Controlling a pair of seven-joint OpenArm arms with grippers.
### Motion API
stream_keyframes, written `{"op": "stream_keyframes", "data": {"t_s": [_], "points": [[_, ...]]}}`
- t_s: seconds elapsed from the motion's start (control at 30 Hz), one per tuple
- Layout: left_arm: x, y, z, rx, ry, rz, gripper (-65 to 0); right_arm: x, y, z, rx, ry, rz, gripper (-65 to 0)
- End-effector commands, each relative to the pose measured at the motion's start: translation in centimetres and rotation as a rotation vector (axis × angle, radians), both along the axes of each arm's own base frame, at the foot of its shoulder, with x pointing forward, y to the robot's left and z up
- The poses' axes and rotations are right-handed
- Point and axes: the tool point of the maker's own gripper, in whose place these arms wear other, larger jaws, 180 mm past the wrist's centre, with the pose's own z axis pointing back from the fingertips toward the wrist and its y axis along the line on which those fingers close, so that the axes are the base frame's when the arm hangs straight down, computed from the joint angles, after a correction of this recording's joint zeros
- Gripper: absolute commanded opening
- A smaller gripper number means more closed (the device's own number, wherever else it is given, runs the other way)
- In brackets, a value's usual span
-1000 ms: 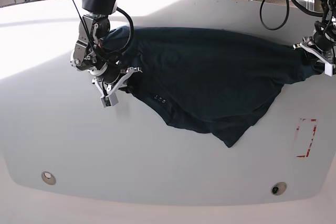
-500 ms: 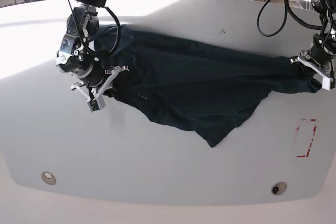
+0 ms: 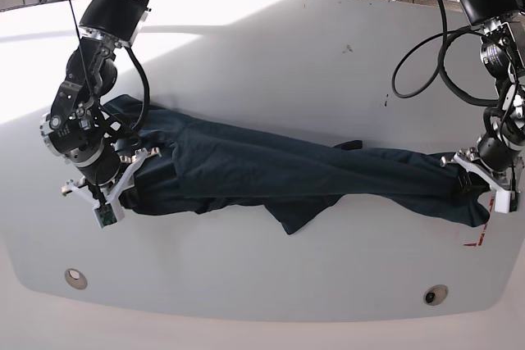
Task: Fold the T-shirt properly
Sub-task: 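Lift the shirt high with both grippers, stretching it apart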
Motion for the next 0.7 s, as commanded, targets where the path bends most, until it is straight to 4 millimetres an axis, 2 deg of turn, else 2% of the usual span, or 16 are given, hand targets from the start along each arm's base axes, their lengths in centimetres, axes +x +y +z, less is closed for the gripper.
{"op": "stream_keyframes", "data": {"t_s": [0.0,0.23,0.33,0.37,0.67], "points": [[2.8,0.7,4.1,-0.009,-0.116,0.012,-63.9,3.0,-2.1,4.9,-0.029,-0.123,-0.019,-65.0],[6.7,2.0,8.3,-0.076,-0.205,0.046,-63.9,6.7,-5.0,10.0,-0.052,-0.201,-0.052,-65.0],[8.0,1.4,11.0,-0.113,-0.272,0.043,-63.9,8.2,-6.0,12.4,-0.048,-0.236,-0.066,-65.0],[8.5,1.1,12.5,-0.118,-0.308,0.041,-63.9,8.9,-6.6,13.9,-0.049,-0.257,-0.074,-65.0],[10.1,0.5,19.7,-0.067,-0.457,0.062,-63.9,11.0,-9.5,21.7,-0.05,-0.356,-0.122,-65.0]]}}
